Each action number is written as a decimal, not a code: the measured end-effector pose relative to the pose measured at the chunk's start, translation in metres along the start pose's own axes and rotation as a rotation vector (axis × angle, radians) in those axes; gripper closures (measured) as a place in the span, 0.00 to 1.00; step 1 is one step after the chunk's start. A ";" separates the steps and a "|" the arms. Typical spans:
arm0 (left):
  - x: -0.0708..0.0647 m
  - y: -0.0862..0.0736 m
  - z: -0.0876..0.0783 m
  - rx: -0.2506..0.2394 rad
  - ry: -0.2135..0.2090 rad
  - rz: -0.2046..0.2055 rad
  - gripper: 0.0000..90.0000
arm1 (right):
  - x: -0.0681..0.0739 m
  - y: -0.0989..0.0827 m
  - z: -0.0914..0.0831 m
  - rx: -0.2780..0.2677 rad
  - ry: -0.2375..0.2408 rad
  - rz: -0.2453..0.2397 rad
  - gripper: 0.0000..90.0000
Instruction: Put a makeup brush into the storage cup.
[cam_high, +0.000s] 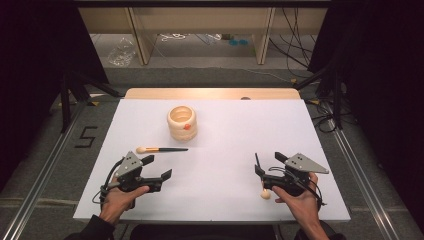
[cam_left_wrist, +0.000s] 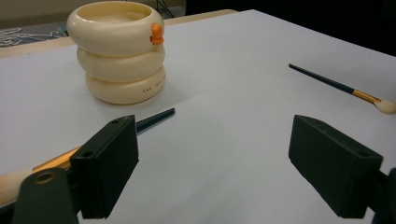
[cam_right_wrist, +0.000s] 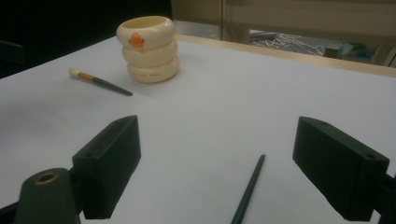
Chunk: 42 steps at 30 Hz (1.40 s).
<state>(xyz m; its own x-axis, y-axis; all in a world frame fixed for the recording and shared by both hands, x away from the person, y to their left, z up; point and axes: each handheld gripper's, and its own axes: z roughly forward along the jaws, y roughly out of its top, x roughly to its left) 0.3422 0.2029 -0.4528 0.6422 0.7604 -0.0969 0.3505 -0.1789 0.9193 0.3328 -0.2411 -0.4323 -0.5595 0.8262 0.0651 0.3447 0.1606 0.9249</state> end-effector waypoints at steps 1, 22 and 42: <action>0.000 0.001 0.000 0.012 0.008 0.002 0.18 | 0.000 0.000 0.000 0.000 -0.001 -0.002 0.18; 0.048 0.045 0.018 0.236 0.007 0.093 0.18 | 0.003 0.000 0.004 0.003 0.042 -0.047 0.19; 0.076 0.066 0.059 0.513 -0.062 0.246 0.20 | 0.006 0.000 0.004 0.039 0.071 -0.039 0.19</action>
<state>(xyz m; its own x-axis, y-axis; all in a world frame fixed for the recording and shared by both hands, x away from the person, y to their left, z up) 0.4546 0.2123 -0.4219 0.7802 0.6227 0.0597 0.4617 -0.6376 0.6167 0.3322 -0.2346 -0.4335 -0.6245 0.7789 0.0569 0.3502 0.2142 0.9119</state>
